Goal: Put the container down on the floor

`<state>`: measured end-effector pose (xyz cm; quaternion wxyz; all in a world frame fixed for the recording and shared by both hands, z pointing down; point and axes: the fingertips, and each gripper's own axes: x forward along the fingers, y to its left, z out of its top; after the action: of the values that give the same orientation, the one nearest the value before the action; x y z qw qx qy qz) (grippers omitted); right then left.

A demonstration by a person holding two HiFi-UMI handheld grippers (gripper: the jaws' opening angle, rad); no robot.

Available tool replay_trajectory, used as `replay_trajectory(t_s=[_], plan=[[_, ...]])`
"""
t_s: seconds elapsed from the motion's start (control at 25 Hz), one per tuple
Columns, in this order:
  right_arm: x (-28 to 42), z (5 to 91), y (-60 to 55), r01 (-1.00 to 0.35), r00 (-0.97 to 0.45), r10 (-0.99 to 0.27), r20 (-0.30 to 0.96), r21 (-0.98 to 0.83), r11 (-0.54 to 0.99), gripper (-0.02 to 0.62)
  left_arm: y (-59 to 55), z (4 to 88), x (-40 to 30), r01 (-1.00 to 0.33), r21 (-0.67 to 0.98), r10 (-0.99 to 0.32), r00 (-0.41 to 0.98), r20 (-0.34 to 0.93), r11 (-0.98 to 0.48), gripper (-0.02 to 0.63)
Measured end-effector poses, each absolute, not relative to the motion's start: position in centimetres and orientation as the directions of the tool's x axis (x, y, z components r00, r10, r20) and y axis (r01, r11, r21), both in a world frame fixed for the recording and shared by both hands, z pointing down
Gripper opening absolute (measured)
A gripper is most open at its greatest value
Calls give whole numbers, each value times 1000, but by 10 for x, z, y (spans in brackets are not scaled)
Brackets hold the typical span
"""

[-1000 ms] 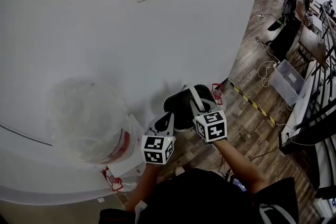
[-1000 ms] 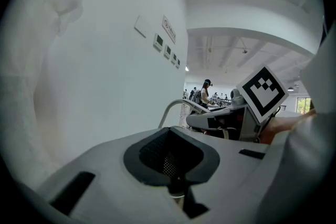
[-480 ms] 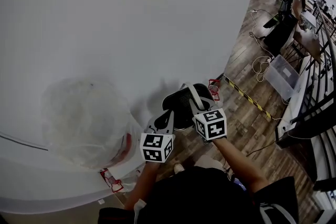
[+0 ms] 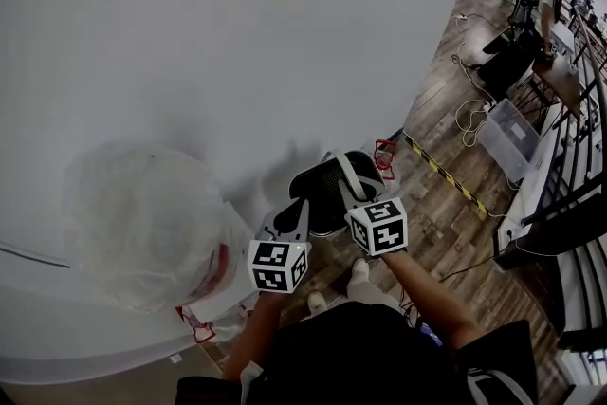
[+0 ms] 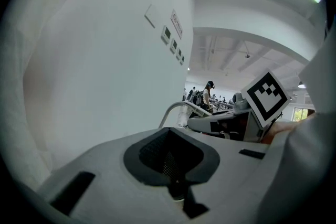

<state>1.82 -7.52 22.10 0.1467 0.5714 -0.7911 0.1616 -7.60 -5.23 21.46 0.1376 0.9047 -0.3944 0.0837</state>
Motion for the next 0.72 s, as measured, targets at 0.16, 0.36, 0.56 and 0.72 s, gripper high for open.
replay_trajectory(t_s=[0.16,0.36,0.56,0.72], plan=[[15,235,-89,-948,-314,-838,447,-105,299,34,-62,227,-80,-745,200,-691,666,280,-637,17],[19,253,-95,-945,-321,-813,486,-109,308,34,-64,249,-78,-761,236,-692,648,318,-604,17],[21,287,-98,-940,-333,-778,533,-117,322,34,-65,284,-74,-769,272,-681,639,358,-579,17],[28,307,-100,-938,-336,-763,553,-129,320,34,-62,307,-67,-771,288,-664,636,392,-568,17]])
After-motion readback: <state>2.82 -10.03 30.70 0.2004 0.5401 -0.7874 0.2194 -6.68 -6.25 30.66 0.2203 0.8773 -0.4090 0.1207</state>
